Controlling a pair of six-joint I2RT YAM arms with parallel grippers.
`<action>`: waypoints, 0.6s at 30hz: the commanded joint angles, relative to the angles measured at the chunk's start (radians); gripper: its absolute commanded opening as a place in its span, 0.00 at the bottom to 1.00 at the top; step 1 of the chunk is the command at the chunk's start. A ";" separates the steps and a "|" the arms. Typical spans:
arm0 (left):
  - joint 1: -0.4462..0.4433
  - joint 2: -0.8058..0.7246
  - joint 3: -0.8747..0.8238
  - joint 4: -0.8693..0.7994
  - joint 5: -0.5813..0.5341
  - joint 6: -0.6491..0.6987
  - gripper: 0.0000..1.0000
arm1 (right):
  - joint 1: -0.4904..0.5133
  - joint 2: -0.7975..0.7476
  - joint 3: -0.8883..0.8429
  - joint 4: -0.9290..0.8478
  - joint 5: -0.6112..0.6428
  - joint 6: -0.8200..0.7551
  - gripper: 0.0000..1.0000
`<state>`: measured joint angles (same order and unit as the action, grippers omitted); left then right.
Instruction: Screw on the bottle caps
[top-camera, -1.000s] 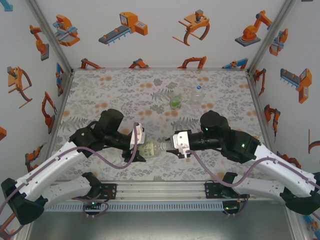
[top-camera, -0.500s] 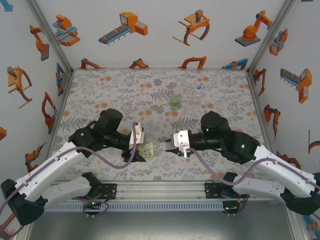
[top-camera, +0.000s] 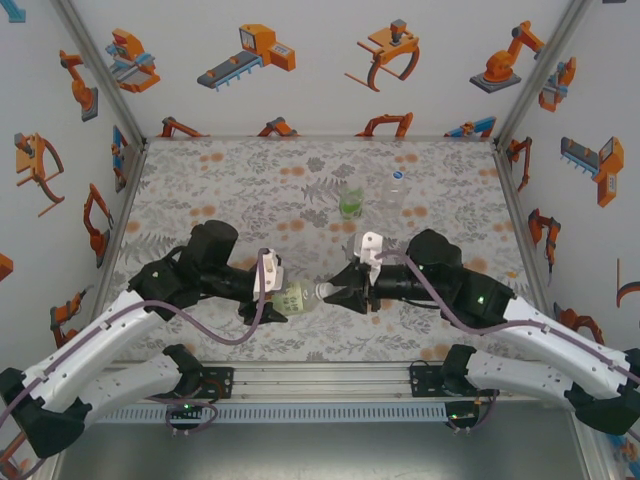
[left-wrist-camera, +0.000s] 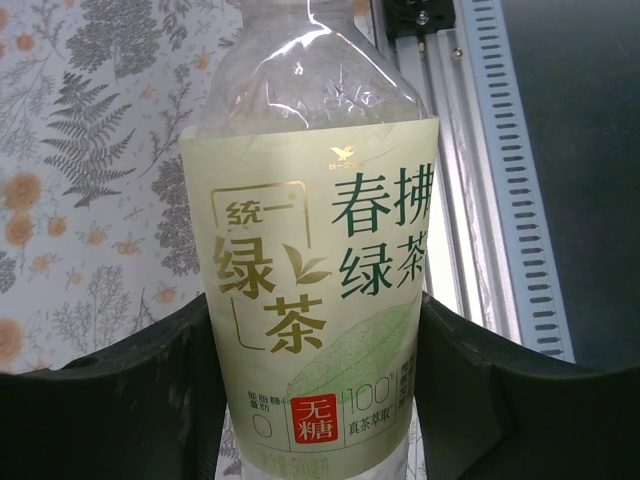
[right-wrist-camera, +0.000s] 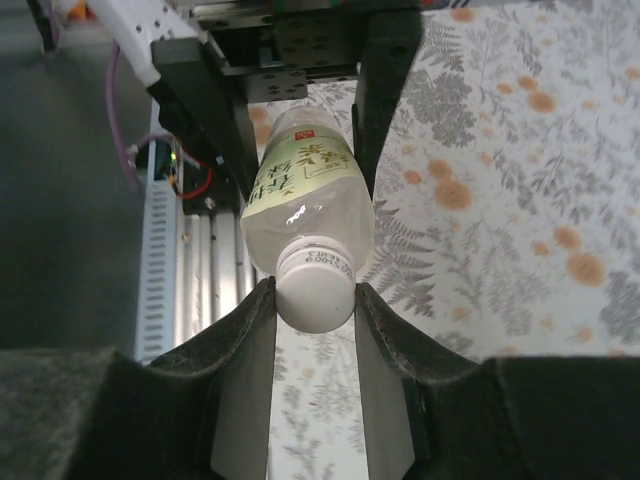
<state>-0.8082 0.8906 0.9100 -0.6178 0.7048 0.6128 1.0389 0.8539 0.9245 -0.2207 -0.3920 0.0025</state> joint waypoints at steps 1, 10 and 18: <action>-0.002 -0.028 -0.010 0.115 -0.009 -0.002 0.00 | 0.006 0.021 -0.041 0.077 0.202 0.399 0.00; -0.002 -0.036 -0.049 0.242 -0.148 -0.040 0.00 | 0.006 0.129 -0.009 -0.014 0.372 1.119 0.00; -0.005 0.014 -0.039 0.285 -0.185 -0.028 0.00 | -0.012 0.155 0.025 -0.076 0.402 1.249 0.02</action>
<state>-0.8024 0.9028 0.8413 -0.5133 0.4614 0.5793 1.0203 0.9882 0.9279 -0.2729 0.0216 1.1275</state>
